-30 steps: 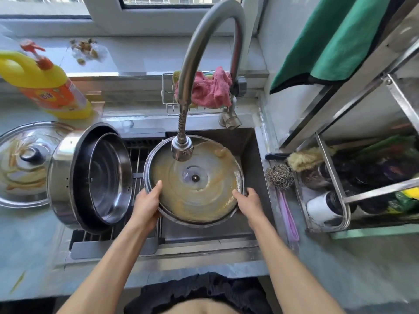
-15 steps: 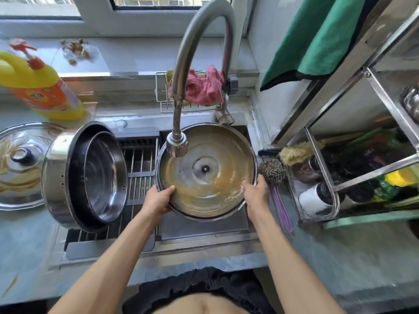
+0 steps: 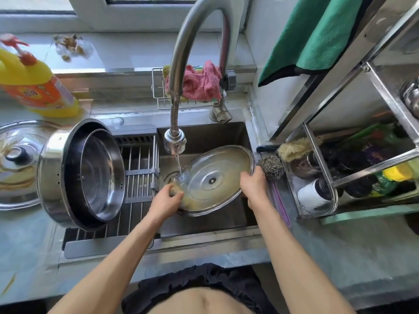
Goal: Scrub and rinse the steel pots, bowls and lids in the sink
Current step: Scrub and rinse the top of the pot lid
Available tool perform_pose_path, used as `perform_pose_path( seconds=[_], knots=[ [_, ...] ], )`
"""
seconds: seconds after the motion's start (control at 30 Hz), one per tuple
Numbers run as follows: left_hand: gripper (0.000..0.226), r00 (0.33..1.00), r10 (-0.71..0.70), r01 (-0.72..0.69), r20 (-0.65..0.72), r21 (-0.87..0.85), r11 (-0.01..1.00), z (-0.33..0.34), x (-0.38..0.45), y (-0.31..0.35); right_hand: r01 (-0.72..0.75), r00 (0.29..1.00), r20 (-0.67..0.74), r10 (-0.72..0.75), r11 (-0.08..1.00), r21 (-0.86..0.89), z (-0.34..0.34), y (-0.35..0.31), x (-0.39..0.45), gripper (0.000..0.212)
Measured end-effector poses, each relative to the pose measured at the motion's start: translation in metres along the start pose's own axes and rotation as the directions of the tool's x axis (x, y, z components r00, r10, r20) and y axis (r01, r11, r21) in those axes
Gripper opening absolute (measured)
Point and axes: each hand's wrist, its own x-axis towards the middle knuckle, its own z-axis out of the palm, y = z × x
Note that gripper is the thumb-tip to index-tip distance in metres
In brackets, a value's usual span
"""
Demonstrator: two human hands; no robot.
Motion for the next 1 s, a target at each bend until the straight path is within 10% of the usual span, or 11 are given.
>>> perform_pose_path(
  seconds=[0.2,0.33,0.5,0.6,0.73,1.0],
  knots=[
    [0.033,0.855,0.451,-0.449,0.257,-0.069,0.891,-0.010,-0.037,0.019,-0.164,0.975,0.172,0.141,0.978,0.132,0.015,-0.034,0.014,0.044],
    [0.023,0.748,0.662,-0.661,-0.039,0.045,0.749,0.008,-0.024,0.016,-0.133,0.972,0.207,0.110,0.986,0.098,0.024,-0.062,0.014,0.045],
    [0.020,0.933,0.252,-0.339,-0.255,-0.398,0.852,0.012,0.000,0.022,-0.179,0.914,0.389,0.120,0.977,0.118,0.030,-0.077,0.013,0.047],
    [0.022,0.999,-0.050,0.023,-0.006,-0.827,0.562,0.009,0.010,0.017,-0.086,0.949,0.305,0.079,0.996,0.010,0.033,-0.053,0.013,0.035],
    [0.026,0.977,-0.168,0.186,0.133,-0.915,0.357,-0.001,0.009,0.005,0.013,0.949,0.315,0.031,0.991,-0.136,0.037,-0.025,0.012,0.017],
    [0.036,0.959,-0.227,0.215,0.169,-0.957,0.195,-0.011,0.011,-0.005,0.345,0.885,0.433,-0.169,0.863,-0.369,0.054,-0.029,0.002,0.046]
  ],
)
